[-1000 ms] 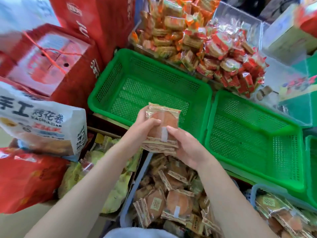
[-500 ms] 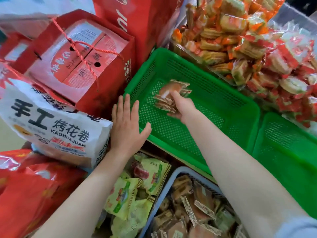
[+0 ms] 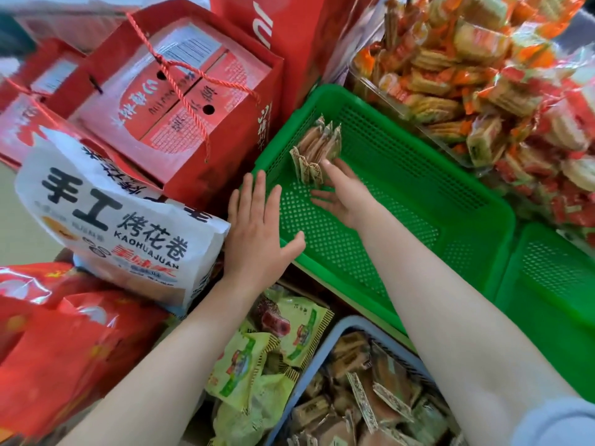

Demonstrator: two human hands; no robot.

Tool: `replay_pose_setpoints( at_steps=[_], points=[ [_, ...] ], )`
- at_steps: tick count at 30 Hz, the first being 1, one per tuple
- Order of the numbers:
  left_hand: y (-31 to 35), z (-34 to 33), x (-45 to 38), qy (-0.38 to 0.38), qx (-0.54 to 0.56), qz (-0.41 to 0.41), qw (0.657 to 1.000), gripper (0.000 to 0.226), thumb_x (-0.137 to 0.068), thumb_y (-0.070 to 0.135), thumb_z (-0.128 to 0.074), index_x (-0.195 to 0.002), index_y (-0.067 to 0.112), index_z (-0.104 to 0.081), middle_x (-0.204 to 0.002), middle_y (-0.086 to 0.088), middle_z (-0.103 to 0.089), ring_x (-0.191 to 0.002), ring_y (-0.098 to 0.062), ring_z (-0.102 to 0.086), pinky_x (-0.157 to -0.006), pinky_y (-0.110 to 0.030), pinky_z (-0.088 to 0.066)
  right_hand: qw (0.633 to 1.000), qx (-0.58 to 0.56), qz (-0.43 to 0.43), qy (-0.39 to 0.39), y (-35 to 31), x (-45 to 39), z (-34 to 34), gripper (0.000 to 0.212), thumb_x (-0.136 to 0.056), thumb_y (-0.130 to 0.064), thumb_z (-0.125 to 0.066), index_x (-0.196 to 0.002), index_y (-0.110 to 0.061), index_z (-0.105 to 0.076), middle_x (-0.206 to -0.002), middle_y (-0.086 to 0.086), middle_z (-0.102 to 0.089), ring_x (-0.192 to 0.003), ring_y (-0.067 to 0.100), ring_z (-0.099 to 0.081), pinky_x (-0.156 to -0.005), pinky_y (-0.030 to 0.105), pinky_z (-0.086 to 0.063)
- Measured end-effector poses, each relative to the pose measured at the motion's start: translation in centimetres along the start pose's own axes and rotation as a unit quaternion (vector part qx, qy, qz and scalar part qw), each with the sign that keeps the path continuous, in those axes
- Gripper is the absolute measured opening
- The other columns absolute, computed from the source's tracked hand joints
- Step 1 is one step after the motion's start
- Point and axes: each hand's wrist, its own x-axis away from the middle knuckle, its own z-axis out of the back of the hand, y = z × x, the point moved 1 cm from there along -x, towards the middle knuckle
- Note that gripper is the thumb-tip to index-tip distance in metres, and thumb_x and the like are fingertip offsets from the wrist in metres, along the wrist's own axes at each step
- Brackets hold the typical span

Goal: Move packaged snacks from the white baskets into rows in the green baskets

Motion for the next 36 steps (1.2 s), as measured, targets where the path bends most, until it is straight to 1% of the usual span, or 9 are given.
replay_pose_setpoints(
  at_steps=[7,11,14,17,21,26,30,32,36],
  points=[
    [1.7,1.9,0.8,-0.06,0.046,0.02,0.997,0.079,-0.099,0.057,-0.038,-0.159,0.01,-0.018,-0.168,-0.012,-0.002,-0.155,-0.025,0.009,-0.124,-0.043,0.009,1.0,0.003,0.015,0.021,1.7,8.7,3.2,0.04,-0.102,-0.032,-0.056,-0.135,-0.009,-0.054,-0.119,0.012,-0.066,-0.095,0.024,-0.071,-0.083,0.037,-0.059],
    [6.6,4.0,6.8,-0.072,0.157,-0.06,0.983,0.055,-0.1,0.045,-0.044,-0.143,0.011,-0.05,-0.152,-0.011,-0.045,-0.143,-0.028,-0.036,-0.118,-0.047,-0.028,0.995,-0.076,0.069,0.017,4.0,18.4,6.9,0.019,-0.104,-0.017,-0.051,-0.113,-0.006,-0.063,-0.095,0.012,-0.068,-0.078,0.021,-0.068,-0.066,0.032,-0.056],
    [8.2,2.9,12.8,-0.186,0.193,-0.054,0.962,0.04,-0.102,0.037,-0.049,-0.133,0.014,-0.059,-0.13,-0.002,-0.063,-0.12,-0.02,-0.057,-0.099,-0.039,-0.047,0.991,-0.106,0.076,0.043,7.7,24.6,10.1,0.016,-0.104,-0.014,-0.05,-0.105,-0.006,-0.063,-0.089,0.011,-0.067,-0.074,0.021,-0.067,-0.062,0.029,-0.055],
    [7.7,0.9,17.4,-0.303,0.134,-0.058,0.942,0.034,-0.103,0.034,-0.05,-0.132,0.019,-0.059,-0.127,0.002,-0.063,-0.114,-0.016,-0.057,-0.091,-0.035,-0.051,0.996,-0.007,0.005,0.094,13.9,27.3,12.1,0.011,-0.103,-0.016,-0.053,-0.1,-0.01,-0.062,-0.093,0.015,-0.068,-0.073,0.021,-0.065,-0.064,0.031,-0.056],
    [6.3,0.1,21.5,-0.328,0.091,-0.086,0.936,0.033,-0.102,0.034,-0.053,-0.129,0.018,-0.061,-0.118,0.001,-0.062,-0.093,-0.015,-0.056,-0.075,-0.03,-0.048,0.958,0.249,-0.096,0.104,23.0,28.5,12.3,0.014,-0.096,-0.033,-0.064,-0.103,-0.021,-0.062,-0.109,0.004,-0.068,-0.096,0.02,-0.066,-0.081,0.036,-0.053],
    [5.6,-0.1,23.0,-0.327,0.076,-0.119,0.935,0.035,-0.099,0.028,-0.059,-0.13,0.012,-0.063,-0.126,-0.004,-0.064,-0.112,-0.023,-0.059,-0.091,-0.037,-0.049,0.881,0.442,-0.083,0.149,27.7,28.1,9.7,0.073,-0.087,-0.05,-0.073,-0.145,-0.021,-0.039,-0.148,0.014,-0.034,-0.125,0.031,-0.049,-0.095,0.044,-0.05],
    [5.1,-0.2,23.2,-0.324,0.094,-0.107,0.935,0.032,-0.099,0.029,-0.057,-0.128,0.016,-0.063,-0.125,-0.004,-0.064,-0.1,-0.025,-0.065,-0.089,-0.046,-0.052,0.838,0.498,-0.039,0.22,27.2,27.7,9.6,0.037,-0.098,-0.02,-0.058,-0.134,-0.02,-0.049,-0.139,0.01,-0.042,-0.104,0.032,-0.06,-0.075,0.038,-0.051],
    [5.2,-0.2,23.2,-0.326,0.1,-0.1,0.935,0.034,-0.1,0.031,-0.055,-0.13,0.017,-0.061,-0.132,-0.002,-0.062,-0.113,-0.022,-0.061,-0.097,-0.042,-0.05,0.835,0.492,0.007,0.246,26.1,28.5,10.4,0.017,-0.099,-0.017,-0.053,-0.116,-0.015,-0.059,-0.121,0.006,-0.051,-0.094,0.029,-0.061,-0.068,0.035,-0.047],
    [6.6,0.0,23.4,-0.329,0.137,-0.079,0.931,0.05,-0.099,0.044,-0.054,-0.142,0.018,-0.052,-0.142,0.001,-0.056,-0.13,-0.017,-0.051,-0.105,-0.036,-0.044,0.878,0.383,0.095,0.271,22.9,31.7,12.6,0.005,-0.097,-0.02,-0.061,-0.097,-0.017,-0.065,-0.104,-0.001,-0.058,-0.098,0.018,-0.057,-0.082,0.031,-0.047]
  ],
)
